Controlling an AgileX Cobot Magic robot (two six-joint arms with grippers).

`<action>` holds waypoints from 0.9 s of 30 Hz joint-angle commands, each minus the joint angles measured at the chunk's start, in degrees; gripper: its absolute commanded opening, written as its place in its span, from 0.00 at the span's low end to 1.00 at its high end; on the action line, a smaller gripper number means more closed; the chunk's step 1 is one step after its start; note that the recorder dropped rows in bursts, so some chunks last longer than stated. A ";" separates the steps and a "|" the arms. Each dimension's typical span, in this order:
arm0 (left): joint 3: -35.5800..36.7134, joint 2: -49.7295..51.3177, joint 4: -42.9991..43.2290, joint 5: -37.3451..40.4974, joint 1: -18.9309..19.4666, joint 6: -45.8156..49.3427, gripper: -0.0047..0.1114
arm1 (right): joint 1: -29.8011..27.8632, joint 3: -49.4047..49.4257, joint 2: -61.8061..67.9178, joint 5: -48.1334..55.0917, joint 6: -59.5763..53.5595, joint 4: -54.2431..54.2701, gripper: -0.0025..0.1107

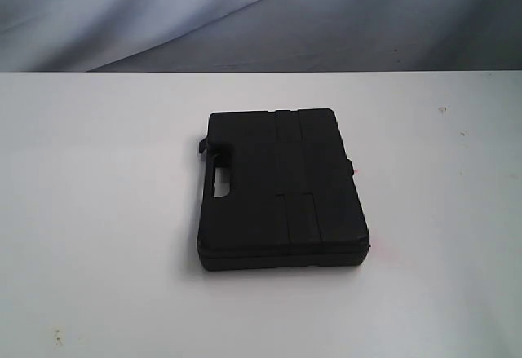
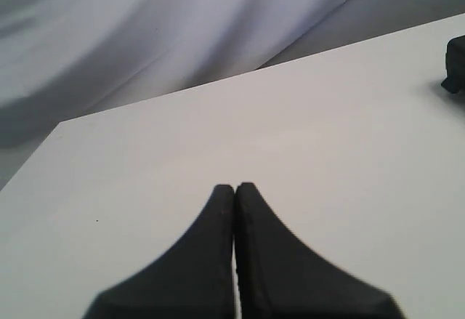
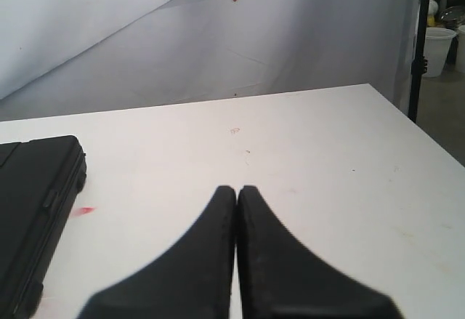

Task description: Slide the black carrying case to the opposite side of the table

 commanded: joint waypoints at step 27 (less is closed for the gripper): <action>0.28 -0.21 -7.20 -20.71 0.10 -4.84 0.04 | 0.11 0.15 0.09 0.17 0.36 0.26 0.02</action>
